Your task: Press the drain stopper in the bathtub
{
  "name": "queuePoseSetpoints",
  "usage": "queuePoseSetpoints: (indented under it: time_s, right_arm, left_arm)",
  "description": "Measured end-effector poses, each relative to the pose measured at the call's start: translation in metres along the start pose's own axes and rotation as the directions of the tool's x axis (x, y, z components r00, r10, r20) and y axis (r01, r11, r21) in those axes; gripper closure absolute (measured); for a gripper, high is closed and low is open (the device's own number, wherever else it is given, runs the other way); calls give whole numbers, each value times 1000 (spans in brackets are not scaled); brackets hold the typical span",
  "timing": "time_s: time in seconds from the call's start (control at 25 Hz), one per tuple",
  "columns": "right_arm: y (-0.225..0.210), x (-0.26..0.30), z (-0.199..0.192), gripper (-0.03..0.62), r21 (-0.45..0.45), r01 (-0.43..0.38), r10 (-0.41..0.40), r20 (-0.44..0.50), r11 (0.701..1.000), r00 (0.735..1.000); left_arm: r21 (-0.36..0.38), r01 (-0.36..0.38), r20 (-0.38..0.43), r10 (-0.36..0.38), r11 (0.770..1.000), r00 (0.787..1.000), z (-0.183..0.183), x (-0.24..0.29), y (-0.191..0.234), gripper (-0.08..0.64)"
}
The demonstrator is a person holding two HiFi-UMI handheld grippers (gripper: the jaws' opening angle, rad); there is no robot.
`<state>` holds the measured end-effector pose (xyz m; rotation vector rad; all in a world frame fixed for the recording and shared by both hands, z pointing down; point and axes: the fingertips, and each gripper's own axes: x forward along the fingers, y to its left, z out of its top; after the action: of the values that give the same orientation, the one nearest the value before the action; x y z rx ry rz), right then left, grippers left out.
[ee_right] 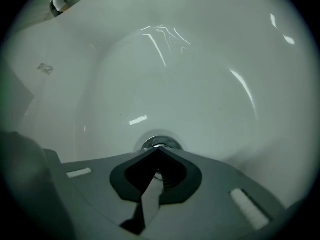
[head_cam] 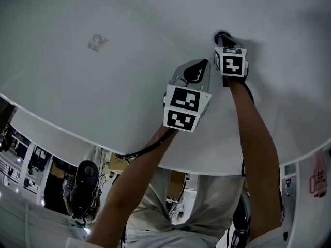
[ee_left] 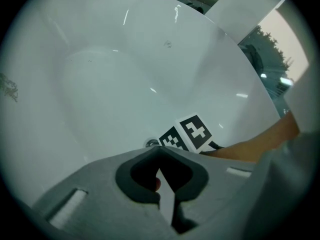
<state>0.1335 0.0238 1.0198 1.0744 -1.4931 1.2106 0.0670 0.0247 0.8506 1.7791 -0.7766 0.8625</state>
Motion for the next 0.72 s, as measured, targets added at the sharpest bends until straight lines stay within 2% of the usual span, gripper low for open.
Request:
queuePoseSetpoints:
  time_s: [0.08,0.32,0.44,0.72]
  right_arm:
    - [1,3,1,588,37,9,-9,-20,999,1000]
    - [5,-11,-1,588,-79,-43,44,14,996,999]
    - [14,-12,-6,588,-80,-82,83,16,993,996]
    - [12,-65,20,588,-97,-73,83,102,993,991]
  left_arm:
    - [3,-17,11,17,1000,1000,3,-1,3,561]
    - [28,-12,21,12,1000,1000,14,-10,-12,560]
    - [54,-13,18,12,998,1000,13,-13,-11,560]
    - [46,-25,60,22,999,998,35,-41,-37,561]
